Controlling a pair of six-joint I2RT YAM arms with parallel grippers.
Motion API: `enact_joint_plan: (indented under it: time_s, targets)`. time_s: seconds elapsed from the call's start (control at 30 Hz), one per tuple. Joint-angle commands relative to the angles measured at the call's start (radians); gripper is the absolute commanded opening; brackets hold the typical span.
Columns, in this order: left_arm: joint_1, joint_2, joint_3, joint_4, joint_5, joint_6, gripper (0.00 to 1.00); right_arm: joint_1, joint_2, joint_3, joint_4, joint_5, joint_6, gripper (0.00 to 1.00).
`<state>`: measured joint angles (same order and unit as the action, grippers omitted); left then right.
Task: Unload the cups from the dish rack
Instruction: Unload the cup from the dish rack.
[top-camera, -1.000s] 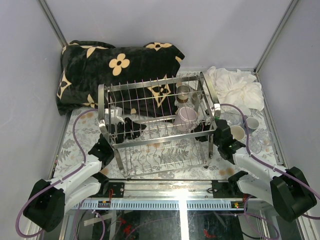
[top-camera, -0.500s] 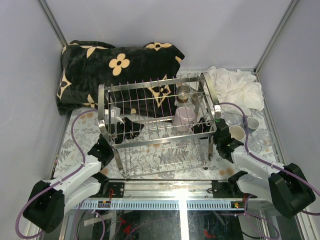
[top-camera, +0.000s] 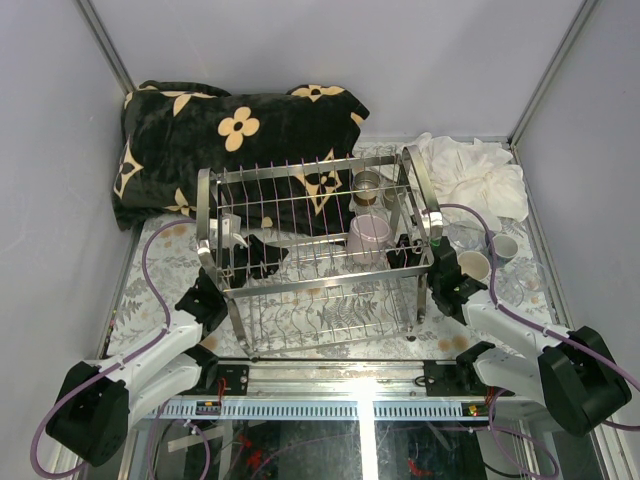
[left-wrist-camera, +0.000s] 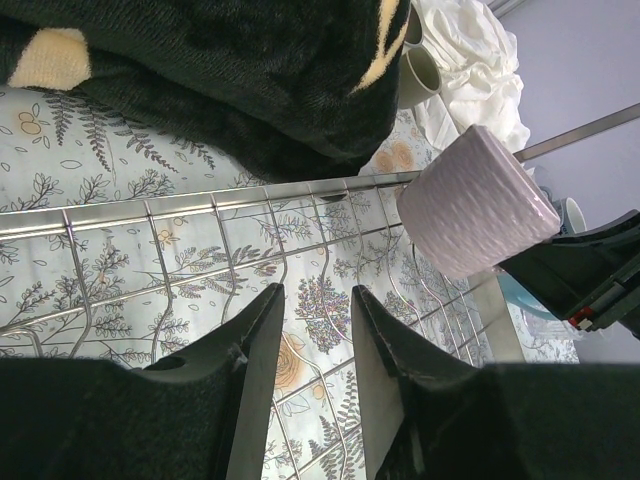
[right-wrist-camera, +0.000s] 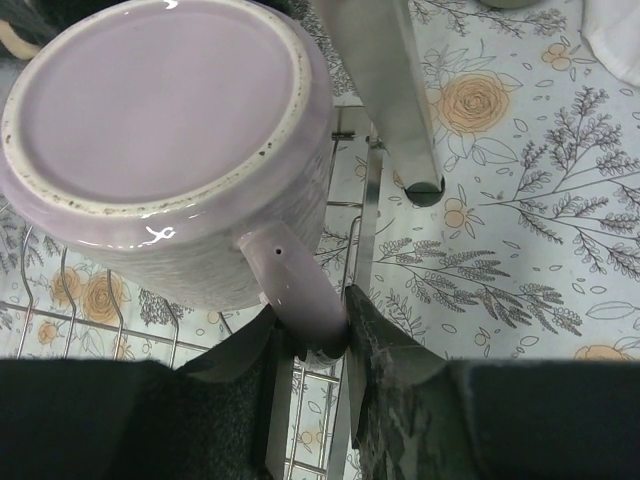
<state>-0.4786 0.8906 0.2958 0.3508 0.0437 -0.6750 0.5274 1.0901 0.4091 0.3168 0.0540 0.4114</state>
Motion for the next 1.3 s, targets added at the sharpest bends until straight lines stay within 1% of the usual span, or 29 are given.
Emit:
enact_joint_plan:
  time_s: [0.0,0.23,0.37,0.53,0.6,0.7,0.77,0.8,0.87,0.93,1.1,1.13,1.17,1.27]
  targets:
    - [-0.025,0.012,0.018,0.025,-0.012,0.009,0.33,0.095,0.002,0.049,-0.014,-0.095,-0.057,0.17]
    - [-0.025,0.016,0.019,0.029,-0.009,0.01,0.33,0.095,0.006,0.068,-0.041,-0.184,-0.091,0.21]
    - [-0.025,0.014,0.018,0.026,-0.014,0.012,0.34,0.095,0.041,0.082,-0.044,-0.221,-0.096,0.27]
    - [-0.025,0.02,0.02,0.028,-0.013,0.012,0.34,0.095,0.056,0.083,-0.042,-0.222,-0.103,0.27]
    - [-0.025,0.022,0.022,0.03,-0.013,0.012,0.34,0.095,0.052,0.081,-0.042,-0.223,-0.11,0.19]
    - [-0.025,0.025,0.023,0.031,-0.01,0.011,0.34,0.095,0.04,0.072,-0.037,-0.2,-0.104,0.17]
    - [-0.025,0.025,0.022,0.032,-0.01,0.011,0.34,0.095,0.035,0.067,-0.032,-0.193,-0.1,0.13]
    - [-0.025,0.025,0.022,0.033,-0.01,0.011,0.34,0.095,0.035,0.066,-0.031,-0.193,-0.099,0.13]
    - [-0.025,0.025,0.022,0.033,-0.008,0.011,0.34,0.095,0.034,0.065,-0.03,-0.192,-0.099,0.16]
    - [-0.025,0.023,0.022,0.031,-0.009,0.011,0.34,0.095,0.036,0.066,-0.033,-0.195,-0.101,0.22]
    - [-0.024,0.022,0.021,0.032,-0.009,0.011,0.34,0.095,0.035,0.065,-0.045,-0.197,-0.105,0.27]
    - [-0.024,0.023,0.021,0.031,-0.008,0.011,0.34,0.095,0.034,0.066,-0.045,-0.197,-0.105,0.26]
    - [-0.024,0.022,0.022,0.031,-0.01,0.011,0.34,0.095,0.033,0.065,-0.044,-0.195,-0.103,0.21]
    - [-0.025,0.02,0.019,0.031,-0.01,0.009,0.34,0.095,0.024,0.048,-0.032,-0.19,-0.089,0.02]
